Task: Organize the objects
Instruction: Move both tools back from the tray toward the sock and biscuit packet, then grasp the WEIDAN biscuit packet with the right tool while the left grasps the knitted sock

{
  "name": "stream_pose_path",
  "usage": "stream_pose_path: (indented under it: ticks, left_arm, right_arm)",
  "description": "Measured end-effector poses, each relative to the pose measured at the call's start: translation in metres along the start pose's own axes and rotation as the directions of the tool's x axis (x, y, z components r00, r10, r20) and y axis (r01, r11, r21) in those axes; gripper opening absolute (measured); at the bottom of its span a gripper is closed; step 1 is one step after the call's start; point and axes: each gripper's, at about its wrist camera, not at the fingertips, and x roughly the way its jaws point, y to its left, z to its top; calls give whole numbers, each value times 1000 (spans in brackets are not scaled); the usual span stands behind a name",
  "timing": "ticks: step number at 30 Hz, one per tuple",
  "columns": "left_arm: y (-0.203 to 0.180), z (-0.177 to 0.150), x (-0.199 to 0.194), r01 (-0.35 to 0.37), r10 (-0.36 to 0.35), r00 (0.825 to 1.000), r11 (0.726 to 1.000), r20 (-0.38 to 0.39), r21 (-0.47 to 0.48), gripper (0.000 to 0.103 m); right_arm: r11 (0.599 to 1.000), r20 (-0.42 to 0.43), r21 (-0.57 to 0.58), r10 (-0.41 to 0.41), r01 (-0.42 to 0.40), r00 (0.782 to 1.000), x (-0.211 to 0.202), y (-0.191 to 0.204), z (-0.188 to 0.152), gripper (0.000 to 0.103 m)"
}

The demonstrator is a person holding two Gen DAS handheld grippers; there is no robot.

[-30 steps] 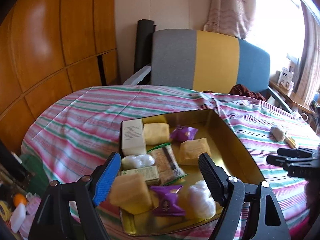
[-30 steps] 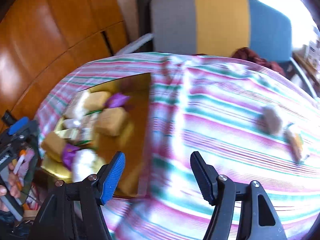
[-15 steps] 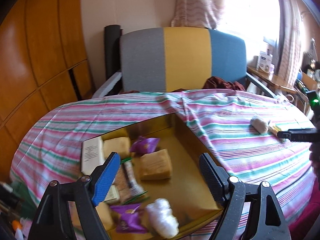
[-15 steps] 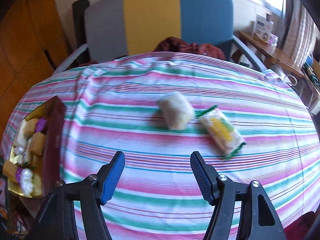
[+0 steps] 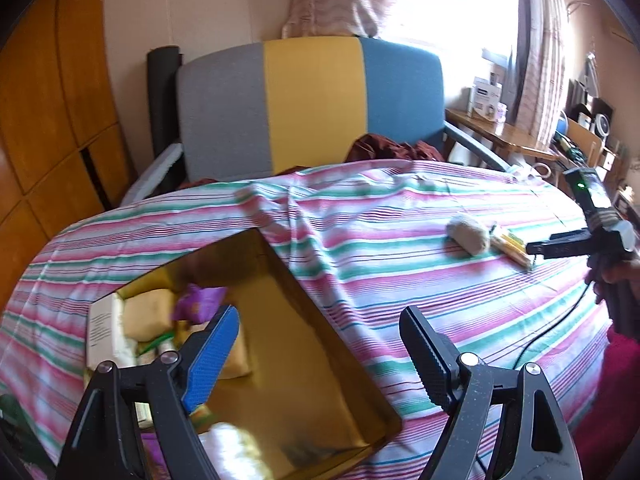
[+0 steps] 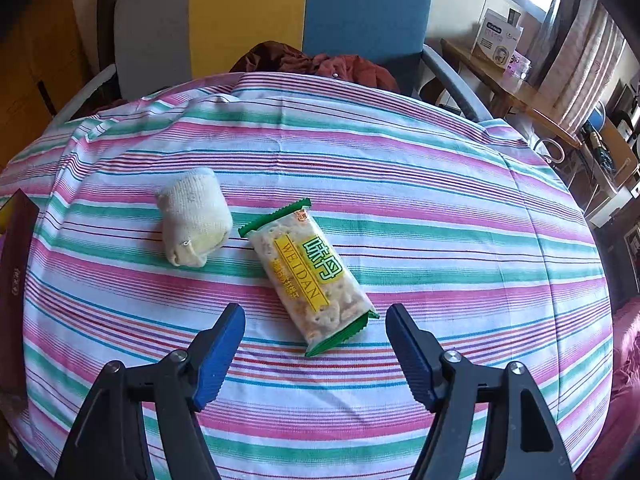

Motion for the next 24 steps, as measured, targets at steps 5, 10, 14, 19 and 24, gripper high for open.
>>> stream_pose_path:
  ticks: [5, 10, 14, 19, 24]
  left_arm:
    - [-24, 11, 15, 45, -45, 999, 999, -25, 7, 83]
    - [-50, 20, 29, 53, -51, 998, 997, -29, 64, 83]
    - [-66, 24, 39, 70, -67, 997, 994, -41, 88, 83]
    - [-81, 27, 49, 86, -80, 995, 989, -55, 121, 83]
    - [-93, 30, 58, 90, -81, 994, 987, -66, 136, 83]
  right_arm:
    - [998, -47, -49, -28, 26, 998, 38, -1, 17, 75]
    - [1000, -68, 4, 9, -9, 998, 60, -9, 18, 73]
    - [999, -107, 16, 35, -34, 994, 51, -10, 7, 55]
    - [998, -147, 32, 57, -53, 988, 38, -9, -18, 55]
    - [997, -139, 54, 66, -59, 988, 33, -13, -29, 55]
